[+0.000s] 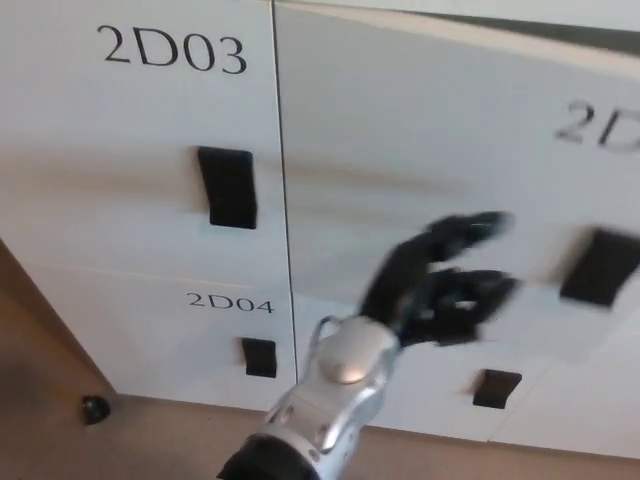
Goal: The robot walks towards an open cabinet and lifts its left hand to push the door towards the right to close it.
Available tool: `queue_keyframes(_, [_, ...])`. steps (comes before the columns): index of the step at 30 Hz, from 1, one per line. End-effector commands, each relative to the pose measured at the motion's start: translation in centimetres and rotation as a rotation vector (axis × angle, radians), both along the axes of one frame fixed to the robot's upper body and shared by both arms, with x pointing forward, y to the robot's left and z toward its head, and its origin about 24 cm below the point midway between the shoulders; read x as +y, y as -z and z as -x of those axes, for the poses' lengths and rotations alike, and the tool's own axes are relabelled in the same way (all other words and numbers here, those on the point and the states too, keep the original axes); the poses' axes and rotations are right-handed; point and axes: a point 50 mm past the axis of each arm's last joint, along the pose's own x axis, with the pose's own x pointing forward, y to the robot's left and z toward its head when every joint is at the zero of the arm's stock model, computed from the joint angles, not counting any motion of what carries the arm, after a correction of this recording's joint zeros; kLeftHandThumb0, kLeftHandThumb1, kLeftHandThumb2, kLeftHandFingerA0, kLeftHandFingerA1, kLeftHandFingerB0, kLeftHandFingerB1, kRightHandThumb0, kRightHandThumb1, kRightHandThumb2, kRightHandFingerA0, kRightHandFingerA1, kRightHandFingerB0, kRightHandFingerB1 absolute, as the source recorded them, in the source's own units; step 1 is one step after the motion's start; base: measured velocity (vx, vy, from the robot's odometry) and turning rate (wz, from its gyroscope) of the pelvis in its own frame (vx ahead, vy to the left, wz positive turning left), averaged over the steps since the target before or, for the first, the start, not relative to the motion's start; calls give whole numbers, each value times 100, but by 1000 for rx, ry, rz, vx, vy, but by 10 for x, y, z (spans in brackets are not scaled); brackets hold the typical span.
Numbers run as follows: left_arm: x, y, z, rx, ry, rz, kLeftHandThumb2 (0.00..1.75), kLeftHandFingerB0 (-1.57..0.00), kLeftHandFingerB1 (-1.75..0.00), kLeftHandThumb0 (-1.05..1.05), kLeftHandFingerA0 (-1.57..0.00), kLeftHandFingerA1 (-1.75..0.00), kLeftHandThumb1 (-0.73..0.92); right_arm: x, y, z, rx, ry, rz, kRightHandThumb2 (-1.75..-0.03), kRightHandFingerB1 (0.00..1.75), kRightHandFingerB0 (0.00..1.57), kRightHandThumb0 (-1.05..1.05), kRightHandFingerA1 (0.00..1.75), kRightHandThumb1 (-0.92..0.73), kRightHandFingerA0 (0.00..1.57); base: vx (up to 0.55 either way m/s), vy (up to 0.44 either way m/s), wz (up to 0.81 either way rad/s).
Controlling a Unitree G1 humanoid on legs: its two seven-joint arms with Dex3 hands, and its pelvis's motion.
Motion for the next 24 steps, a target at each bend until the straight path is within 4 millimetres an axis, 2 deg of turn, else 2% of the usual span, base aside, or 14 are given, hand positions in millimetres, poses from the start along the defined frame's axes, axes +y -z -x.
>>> queue_keyframes(1, [-180, -177, 87, -499, 884, -104, 67, -87, -47, -86, -91, -48, 36, 6, -2, 4, -77, 128, -127, -93, 58, 46, -51, 67, -54, 56, 0, 0, 0])
queue_keyframes(3, [-177, -189, 77, -546, 871, -146, 67, -87, -47, -86, -91, -48, 36, 6, -3, 3, -79, 127, -126, -93, 58, 46, -51, 67, -54, 56, 0, 0, 0])
queue_keyframes(4, [-172, -202, 67, -593, 861, -179, 91, -40, -45, -69, -62, -56, 53, 7, -4, 1, 6, 108, -51, -65, 45, 59, -80, 52, -63, 73, 0, 0, 0])
queue_keyframes(6, [-165, -216, 54, -662, 847, -241, 61, -53, -36, -74, -58, -38, 67, 9, -10, -1, 42, 75, 10, -61, 39, 43, -47, 49, -72, 55, 0, 0, 0])
queue_keyframes(9, [-162, -222, 46, -706, 833, -292, 61, -53, -36, -74, -58, -38, 67, 12, -12, -2, -63, 58, -73, -61, 39, 43, -47, 49, -72, 55, 0, 0, 0])
queue_keyframes(10, [-154, -231, 31, -725, 778, -345, 61, -49, -35, -74, -56, -37, 66, 12, -13, -2, -87, 52, -86, -96, 53, 35, -48, 64, -57, 53, 0, 0, 0])
queue_keyframes(12, [-145, -244, 14, -739, 709, -394, 61, -49, -35, -74, -56, -37, 66, 12, -14, -2, -91, 47, -85, -96, 53, 35, -48, 64, -57, 53, 0, 0, 0])
queue_keyframes(14, [-122, -277, -14, -760, 497, -467, 61, -49, -40, -57, -36, -53, 71, 12, -17, -1, -100, 40, -79, -61, 41, 48, -50, 49, -71, 56, 0, 0, 0])
queue_keyframes(15, [-107, -288, -28, -736, 400, -472, 62, -40, -40, -58, -27, -53, 72, 13, -18, -1, -110, 31, -78, -96, 53, 33, -48, 65, -56, 53, 0, 0, 0])
queue_keyframes(16, [-97, -293, -37, -717, 342, -472, 62, -40, -40, -58, -27, -53, 72, 13, -18, -1, -116, 26, -78, -96, 53, 33, -48, 65, -56, 53, 0, 0, 0])
queue_keyframes(17, [-78, -284, -48, -706, 329, -468, 65, -49, -41, -71, -40, -43, 64, 13, -21, -1, -113, 18, -78, -61, 39, 43, -49, 49, -72, 53, 0, 0, 0])
queue_keyframes(21, [-31, -236, -53, -707, 371, -490, 93, -40, -49, -62, -55, -57, 59, 8, -27, -2, -98, -9, -57, -62, 39, 41, -44, 47, -74, 52, 0, 0, 0])
queue_keyframes(23, [3, -192, -31, -689, 436, -499, 60, -53, -38, -49, -60, -41, 67, 2, -24, -5, -87, -10, -50, -61, 40, 44, -46, 48, -72, 54, 0, 0, 0])
queue_keyframes(24, [32, -155, -11, -654, 460, -507, 91, -48, -53, -50, -63, -61, 55, -1, -24, -8, -81, -6, -43, -95, 54, 35, -41, 64, -55, 52, 0, 0, 0])
